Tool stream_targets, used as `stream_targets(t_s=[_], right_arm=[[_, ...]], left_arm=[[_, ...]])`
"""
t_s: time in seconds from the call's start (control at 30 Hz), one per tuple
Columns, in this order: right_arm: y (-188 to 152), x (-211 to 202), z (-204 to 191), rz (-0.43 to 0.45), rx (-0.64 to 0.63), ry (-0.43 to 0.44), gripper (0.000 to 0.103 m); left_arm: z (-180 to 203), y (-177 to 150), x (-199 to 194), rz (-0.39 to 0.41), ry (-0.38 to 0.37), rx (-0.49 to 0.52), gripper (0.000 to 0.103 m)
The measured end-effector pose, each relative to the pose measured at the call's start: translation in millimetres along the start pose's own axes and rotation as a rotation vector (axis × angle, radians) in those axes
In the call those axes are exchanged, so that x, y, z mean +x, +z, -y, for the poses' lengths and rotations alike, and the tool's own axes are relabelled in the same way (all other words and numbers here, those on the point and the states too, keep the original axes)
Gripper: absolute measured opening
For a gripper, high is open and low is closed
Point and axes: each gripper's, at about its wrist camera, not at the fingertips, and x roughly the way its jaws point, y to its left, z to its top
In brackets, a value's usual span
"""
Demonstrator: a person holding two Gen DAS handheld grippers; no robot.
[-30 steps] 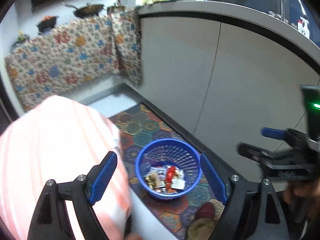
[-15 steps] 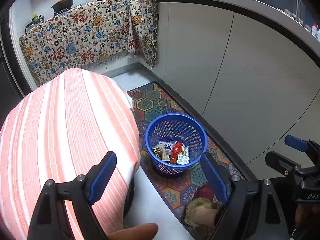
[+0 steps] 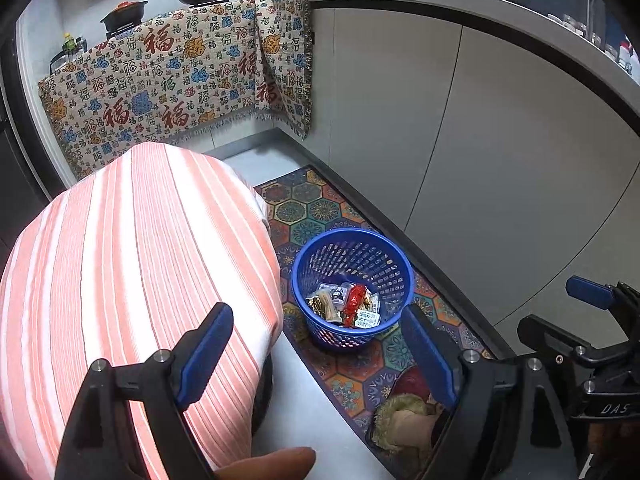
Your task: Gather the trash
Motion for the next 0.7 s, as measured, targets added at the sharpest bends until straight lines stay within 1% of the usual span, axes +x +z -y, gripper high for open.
stream_targets(t_s=[0.7], right_arm=[[-1.8, -7.8, -3.0, -0.01, -0.005, 0.002, 0.103]], left_arm=[[1.2, -2.0, -1.0, -0.007, 0.009, -0.001, 0.087]])
